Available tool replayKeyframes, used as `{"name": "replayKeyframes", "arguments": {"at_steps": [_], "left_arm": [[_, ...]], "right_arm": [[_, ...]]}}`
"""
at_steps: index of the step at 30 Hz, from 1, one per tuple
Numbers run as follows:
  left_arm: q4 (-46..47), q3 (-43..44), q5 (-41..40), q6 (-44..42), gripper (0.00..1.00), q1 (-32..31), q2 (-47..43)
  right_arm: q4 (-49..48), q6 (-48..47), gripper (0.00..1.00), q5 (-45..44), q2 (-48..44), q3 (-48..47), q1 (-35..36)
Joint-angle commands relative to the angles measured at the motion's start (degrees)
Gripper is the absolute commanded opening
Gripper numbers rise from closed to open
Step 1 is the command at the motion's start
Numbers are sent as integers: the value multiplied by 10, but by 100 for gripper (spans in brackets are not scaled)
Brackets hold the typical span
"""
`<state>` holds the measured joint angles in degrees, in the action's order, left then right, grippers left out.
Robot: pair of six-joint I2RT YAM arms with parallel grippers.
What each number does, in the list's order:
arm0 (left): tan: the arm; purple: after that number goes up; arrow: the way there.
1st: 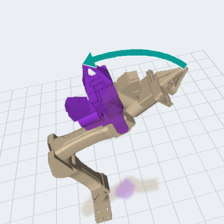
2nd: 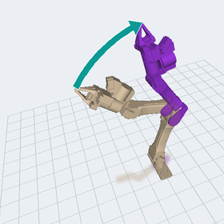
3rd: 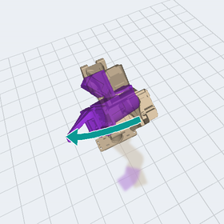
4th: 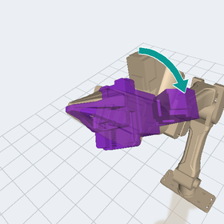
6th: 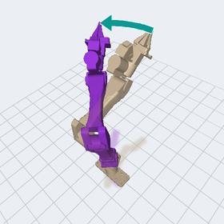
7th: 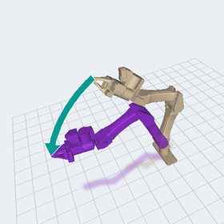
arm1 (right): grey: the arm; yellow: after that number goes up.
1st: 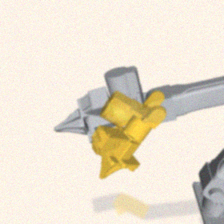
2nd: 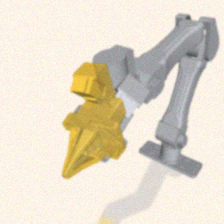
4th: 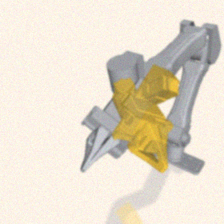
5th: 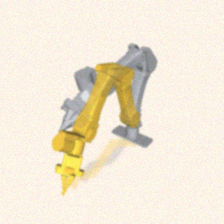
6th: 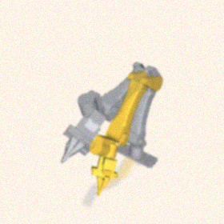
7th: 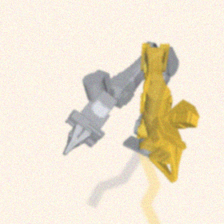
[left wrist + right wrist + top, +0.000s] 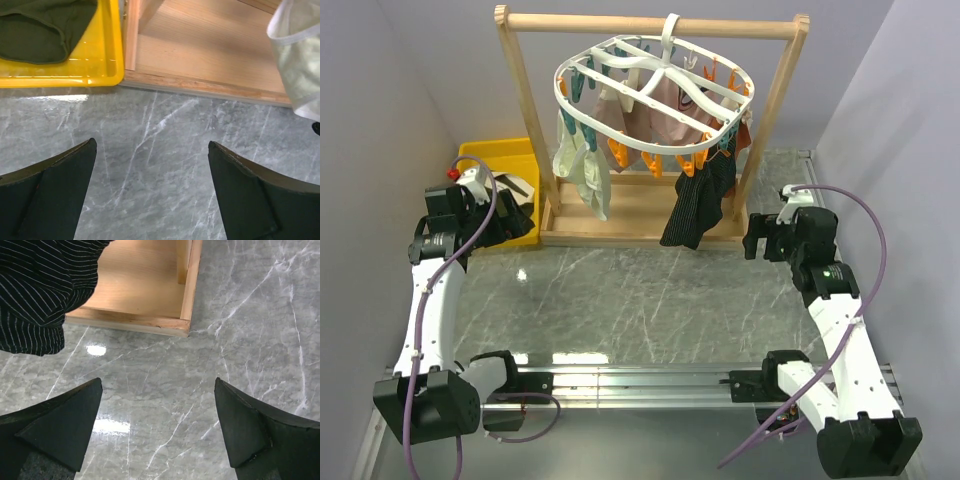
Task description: Clip the underwear to the hanger
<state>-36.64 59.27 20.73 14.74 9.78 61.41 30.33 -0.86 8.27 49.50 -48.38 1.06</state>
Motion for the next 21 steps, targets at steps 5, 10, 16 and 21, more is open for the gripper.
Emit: {"name": "replayKeyframes", "arguments": {"at_steps": [5,10,16,21], "left_arm": [[5,54,58,-13,99,7,23],[-14,67,140,-79,98,7,44],[25,4,148,-75,99,8,-1],[-8,94,123,-72,98,20,90]], "right_arm": [[6,-3,100,10,-16,-10,-4],[19,-11,100,23,-30,-7,-4],[42,-23,100,56,-42,-7,-4],[42,-20,100,61,17,-21,-4]]}}
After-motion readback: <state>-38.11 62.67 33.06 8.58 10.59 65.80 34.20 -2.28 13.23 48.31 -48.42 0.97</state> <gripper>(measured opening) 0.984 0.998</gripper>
